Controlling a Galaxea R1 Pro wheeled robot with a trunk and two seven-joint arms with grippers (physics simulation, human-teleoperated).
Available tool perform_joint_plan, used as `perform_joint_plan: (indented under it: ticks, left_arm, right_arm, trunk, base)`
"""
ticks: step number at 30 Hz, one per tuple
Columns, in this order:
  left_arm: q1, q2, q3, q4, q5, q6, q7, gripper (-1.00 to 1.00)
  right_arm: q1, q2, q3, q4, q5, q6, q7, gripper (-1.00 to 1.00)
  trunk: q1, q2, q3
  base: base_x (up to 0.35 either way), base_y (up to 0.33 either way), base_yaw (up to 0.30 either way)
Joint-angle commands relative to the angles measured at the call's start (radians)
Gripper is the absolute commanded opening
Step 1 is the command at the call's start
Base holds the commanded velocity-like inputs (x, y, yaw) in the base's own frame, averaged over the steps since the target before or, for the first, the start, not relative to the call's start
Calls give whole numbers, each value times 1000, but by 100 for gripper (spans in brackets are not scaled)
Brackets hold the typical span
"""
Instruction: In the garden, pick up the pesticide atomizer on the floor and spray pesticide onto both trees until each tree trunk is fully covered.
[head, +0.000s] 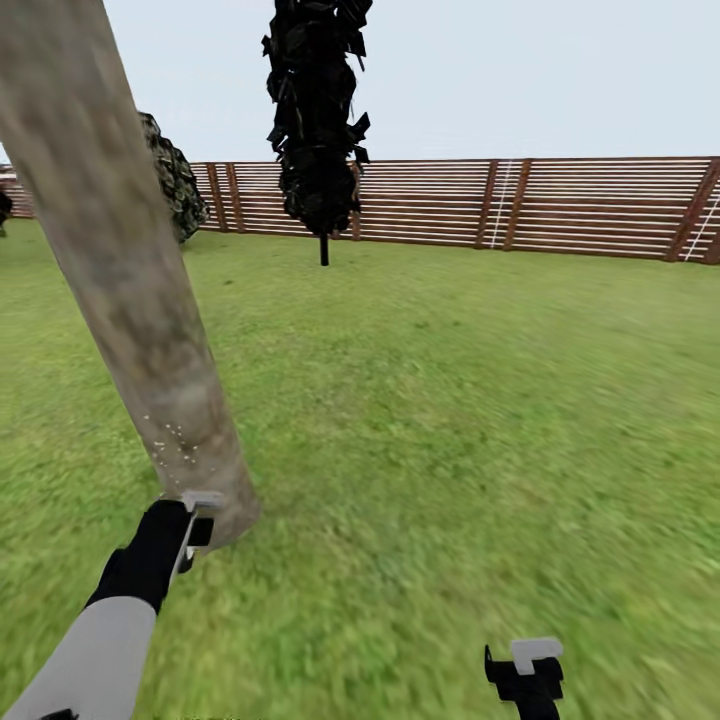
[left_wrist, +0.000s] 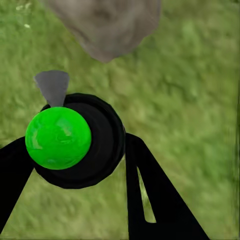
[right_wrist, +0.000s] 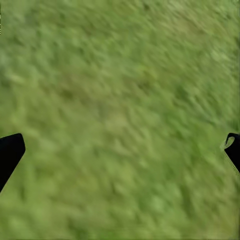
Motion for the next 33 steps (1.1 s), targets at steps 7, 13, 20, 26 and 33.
perform_joint_plan:
  ticks: [7,13,20,26,33]
  left_arm:
    - [21,14,99,45,0,-83,38,-100]
    - [24,2,91,113,3,-119,80,-100]
    - [24,4,87,122,0,-136,89,-100]
    - [46,50,100,123,1,-147,93,-100]
    - [53,37,102,199,7,-214,116,-100]
  right_arm:
    - [0,1,0,0,0,0,0,100]
    - [0,1,0,0,0,0,0,100]
    - [0,1,0,0,0,0,0,100]
    - [0,2,0,0,0,0,0,100]
    - [0,2,0,0,0,0,0,100]
  trunk:
    - [0,0,0]
    - [0,0,0]
    - [0,0,0]
    - [0,0,0]
    - [0,0,0]
  base:
    - [95,-273,271]
    - [135,-273,229]
    - [174,-250,16]
    - [198,-231,6]
    - [213,-212,239]
